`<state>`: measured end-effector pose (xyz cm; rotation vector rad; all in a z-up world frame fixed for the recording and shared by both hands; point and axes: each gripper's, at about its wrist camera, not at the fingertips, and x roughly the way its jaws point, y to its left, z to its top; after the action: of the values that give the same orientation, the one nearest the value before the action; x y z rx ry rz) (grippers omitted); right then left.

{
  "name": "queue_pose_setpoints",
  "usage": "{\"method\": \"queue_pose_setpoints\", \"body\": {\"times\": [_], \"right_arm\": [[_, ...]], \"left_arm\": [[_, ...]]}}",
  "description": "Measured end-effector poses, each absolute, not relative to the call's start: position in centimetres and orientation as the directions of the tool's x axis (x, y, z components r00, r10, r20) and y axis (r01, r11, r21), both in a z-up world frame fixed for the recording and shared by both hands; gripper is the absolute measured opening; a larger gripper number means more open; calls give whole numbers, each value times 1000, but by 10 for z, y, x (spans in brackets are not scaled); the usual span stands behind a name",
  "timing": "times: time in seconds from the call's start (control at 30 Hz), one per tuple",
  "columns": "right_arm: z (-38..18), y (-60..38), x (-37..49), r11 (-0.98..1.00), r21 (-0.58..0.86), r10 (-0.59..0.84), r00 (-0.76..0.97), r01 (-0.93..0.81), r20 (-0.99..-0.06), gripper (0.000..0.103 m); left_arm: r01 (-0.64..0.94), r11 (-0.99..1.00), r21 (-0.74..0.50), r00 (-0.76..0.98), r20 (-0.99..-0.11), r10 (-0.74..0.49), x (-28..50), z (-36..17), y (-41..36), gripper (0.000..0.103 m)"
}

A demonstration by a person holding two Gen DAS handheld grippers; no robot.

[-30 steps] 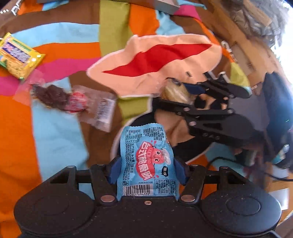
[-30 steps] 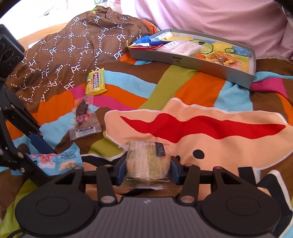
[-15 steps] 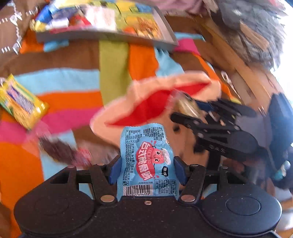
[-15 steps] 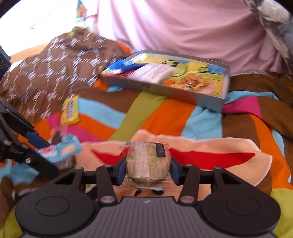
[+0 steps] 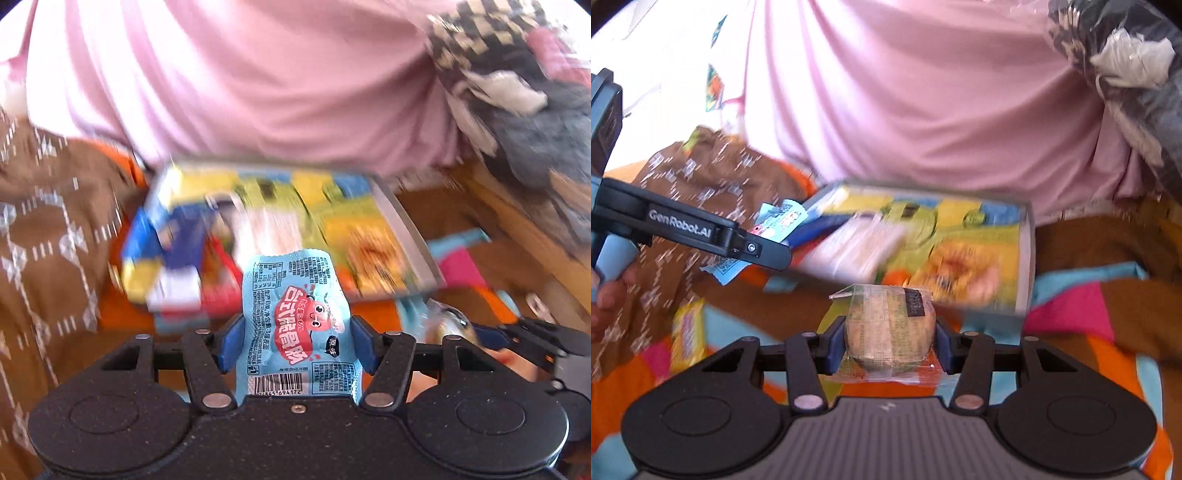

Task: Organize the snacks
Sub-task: 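Carry the biscuit and fish packet over the grey tray with both tools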

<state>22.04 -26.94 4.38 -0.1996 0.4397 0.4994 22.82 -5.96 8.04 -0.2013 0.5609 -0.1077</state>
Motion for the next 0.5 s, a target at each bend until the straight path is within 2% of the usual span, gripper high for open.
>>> {"method": "queue_pose_setpoints", "body": {"times": [0.23,0.5], "right_arm": [[54,-243,277,931,-58,321,882,-362,-346,53],[41,-212,314,949,-54,276,898,-312,-343,53]], "left_arm": [[-37,987,-155,885,-464,-40,283,94,-46,62],[-109,983,-148,881,-473,27,323,88,-31,62]]}}
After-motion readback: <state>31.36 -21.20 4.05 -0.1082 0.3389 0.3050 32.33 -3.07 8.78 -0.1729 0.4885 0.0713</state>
